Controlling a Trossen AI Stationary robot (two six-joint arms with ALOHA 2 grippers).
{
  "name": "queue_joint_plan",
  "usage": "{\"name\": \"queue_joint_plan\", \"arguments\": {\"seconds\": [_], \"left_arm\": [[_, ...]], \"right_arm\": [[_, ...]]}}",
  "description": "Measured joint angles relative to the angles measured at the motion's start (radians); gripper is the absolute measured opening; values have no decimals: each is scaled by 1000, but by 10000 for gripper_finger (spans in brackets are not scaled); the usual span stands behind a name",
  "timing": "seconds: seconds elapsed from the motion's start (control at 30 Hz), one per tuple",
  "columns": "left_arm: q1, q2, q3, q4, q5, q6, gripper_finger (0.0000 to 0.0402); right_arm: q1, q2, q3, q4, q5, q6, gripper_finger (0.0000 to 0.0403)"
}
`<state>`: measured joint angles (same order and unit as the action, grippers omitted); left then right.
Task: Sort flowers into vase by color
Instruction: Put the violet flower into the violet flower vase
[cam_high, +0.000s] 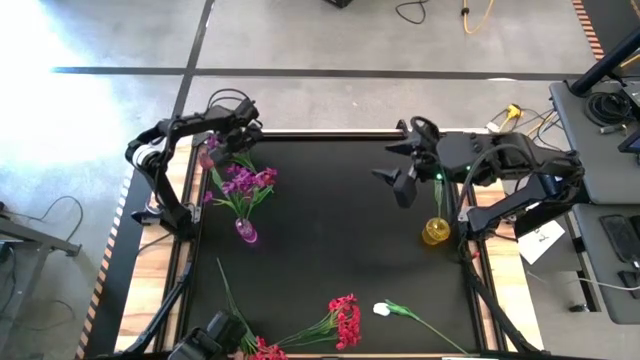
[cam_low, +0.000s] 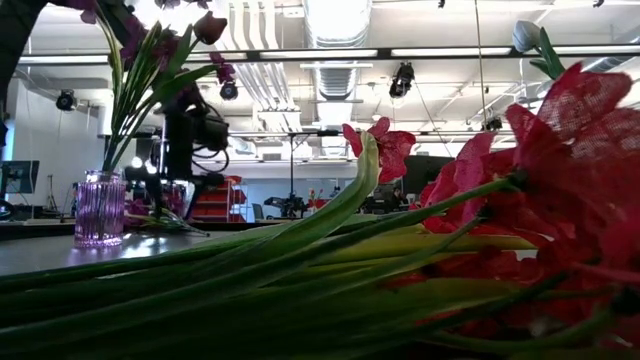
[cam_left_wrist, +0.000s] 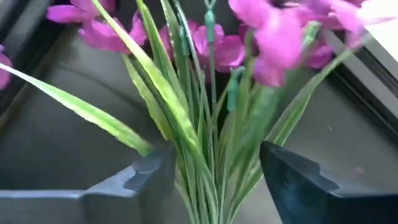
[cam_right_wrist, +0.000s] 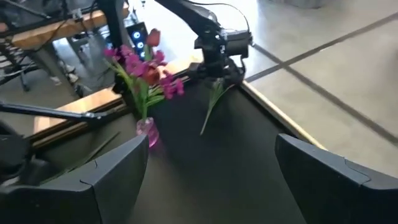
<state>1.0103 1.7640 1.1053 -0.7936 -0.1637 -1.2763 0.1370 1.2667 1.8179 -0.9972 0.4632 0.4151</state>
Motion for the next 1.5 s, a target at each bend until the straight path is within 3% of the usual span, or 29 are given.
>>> {"name": "queue_joint_plan", "arguments": {"seconds": [0.3, 0.5, 0.6, 0.87, 1.07, 1.17, 1.23, 1.33, 1.5], "left_arm": [[4, 49, -23, 19, 7, -17, 137], [-6, 49, -24, 45, 24, 19, 28], [-11, 10, -31, 71, 54, 51, 13], [-76, -267, -11, 206, 8, 176, 4], [-282, -569, -6, 360, -169, 428, 3], [-409, -711, -6, 456, -236, 655, 2], [-491, -791, -6, 493, -223, 821, 2], [-595, -894, -4, 475, -100, 1007, 3], [-714, -1002, 52, 465, -45, 989, 3]], "right_arm": [[87, 1, -48, -3, 1, 63, 338], [85, -16, -49, -2, 9, 26, 325], [86, -43, -46, 2, 15, -20, 325], [85, -84, -46, 33, 138, -189, 324], [85, -86, -46, 131, 140, -366, 324], [85, -86, -46, 162, 139, -433, 324], [85, -86, -46, 170, 139, -468, 324], [85, -86, -46, 170, 139, -515, 324], [85, -86, -46, 171, 138, -569, 324]]}}
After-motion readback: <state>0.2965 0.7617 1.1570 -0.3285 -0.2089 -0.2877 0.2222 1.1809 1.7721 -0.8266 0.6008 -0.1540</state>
